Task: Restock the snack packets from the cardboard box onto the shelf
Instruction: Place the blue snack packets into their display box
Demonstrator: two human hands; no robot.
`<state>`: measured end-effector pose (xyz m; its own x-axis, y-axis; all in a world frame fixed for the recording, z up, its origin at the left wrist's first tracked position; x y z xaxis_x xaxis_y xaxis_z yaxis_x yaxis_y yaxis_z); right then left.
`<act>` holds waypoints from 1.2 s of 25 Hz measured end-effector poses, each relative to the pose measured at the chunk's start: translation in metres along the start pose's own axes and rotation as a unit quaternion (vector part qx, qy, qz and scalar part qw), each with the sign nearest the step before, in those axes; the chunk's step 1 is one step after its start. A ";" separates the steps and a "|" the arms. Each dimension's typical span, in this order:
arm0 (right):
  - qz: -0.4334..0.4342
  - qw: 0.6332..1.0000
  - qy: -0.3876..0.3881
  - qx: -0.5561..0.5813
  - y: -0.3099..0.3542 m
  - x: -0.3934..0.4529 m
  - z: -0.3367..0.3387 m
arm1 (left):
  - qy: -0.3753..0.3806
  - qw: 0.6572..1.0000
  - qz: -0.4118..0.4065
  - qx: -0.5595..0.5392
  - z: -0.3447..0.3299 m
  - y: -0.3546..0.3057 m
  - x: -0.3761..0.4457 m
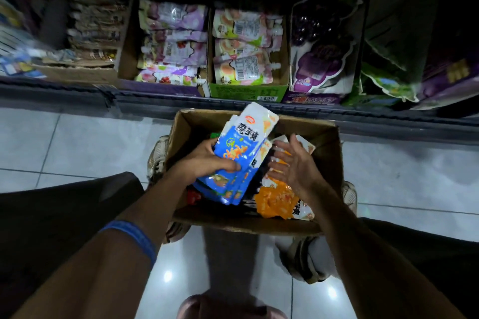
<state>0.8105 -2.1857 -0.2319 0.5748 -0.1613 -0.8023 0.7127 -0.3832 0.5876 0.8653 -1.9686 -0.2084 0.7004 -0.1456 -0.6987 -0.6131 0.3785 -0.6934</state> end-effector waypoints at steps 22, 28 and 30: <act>0.042 0.999 -0.025 0.004 -0.052 -0.011 -0.023 | 0.036 0.995 0.080 -0.039 -0.061 0.076 -0.010; 0.291 0.933 -0.056 -0.204 0.032 0.003 -0.037 | 0.050 0.997 0.067 0.002 -0.067 0.068 -0.008; 0.296 0.913 -0.050 -0.276 0.031 0.007 -0.036 | 0.052 0.996 0.073 0.001 -0.068 0.070 -0.008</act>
<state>0.8515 -2.1663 -0.2156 0.9052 -0.2850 -0.3152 0.3984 0.3110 0.8629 0.7917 -2.0029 -0.2630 0.5627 -0.1824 -0.8063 -0.7050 0.4034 -0.5833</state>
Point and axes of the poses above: each hand's wrist, its own x-axis towards the middle knuckle, its own z-axis out of the back of the hand, y = z × x, the point moved 3 cm from there along x, towards the middle knuckle, and after that the axes turned 10 degrees about -y, right-handed, at the moved point
